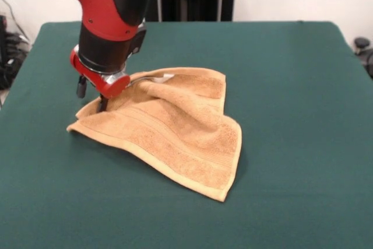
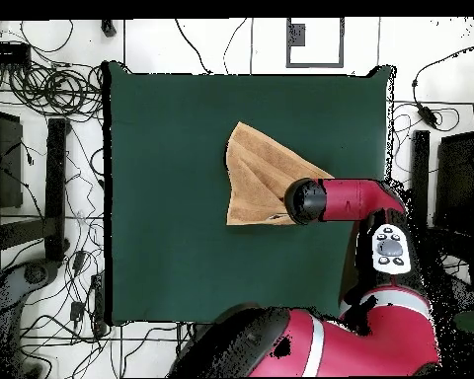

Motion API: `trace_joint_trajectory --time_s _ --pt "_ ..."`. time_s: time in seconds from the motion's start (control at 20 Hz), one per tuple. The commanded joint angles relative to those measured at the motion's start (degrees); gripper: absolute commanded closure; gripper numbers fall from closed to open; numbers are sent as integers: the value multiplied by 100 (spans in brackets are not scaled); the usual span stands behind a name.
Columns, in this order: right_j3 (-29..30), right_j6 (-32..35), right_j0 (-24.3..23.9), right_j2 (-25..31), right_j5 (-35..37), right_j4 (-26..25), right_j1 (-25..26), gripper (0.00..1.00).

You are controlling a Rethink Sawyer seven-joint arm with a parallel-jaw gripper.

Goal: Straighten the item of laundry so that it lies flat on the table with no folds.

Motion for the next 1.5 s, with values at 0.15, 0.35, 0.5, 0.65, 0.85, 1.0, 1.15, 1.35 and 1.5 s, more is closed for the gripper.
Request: trace_joint_trajectory --time_s 0.15,0.35,0.5,0.65,0.85,1.0,1.15,1.35,1.5 --pt "-232 -1075 -61 722 -20 -410 695 100" --pt "-192 -1126 -148 821 34 -378 679 100" --pt "-165 -1139 -179 855 38 -378 668 100" --pt "-140 -1188 -232 917 73 -362 660 100" --pt "-41 -1175 -295 979 74 -323 622 100" --pt "170 -1059 -311 958 95 -280 507 100" --pt "567 -1108 -413 970 35 -286 261 100" --pt "1169 -1342 -673 1074 -277 -460 -45 100" --pt "1541 -1401 -891 1178 -499 -602 -164 100"
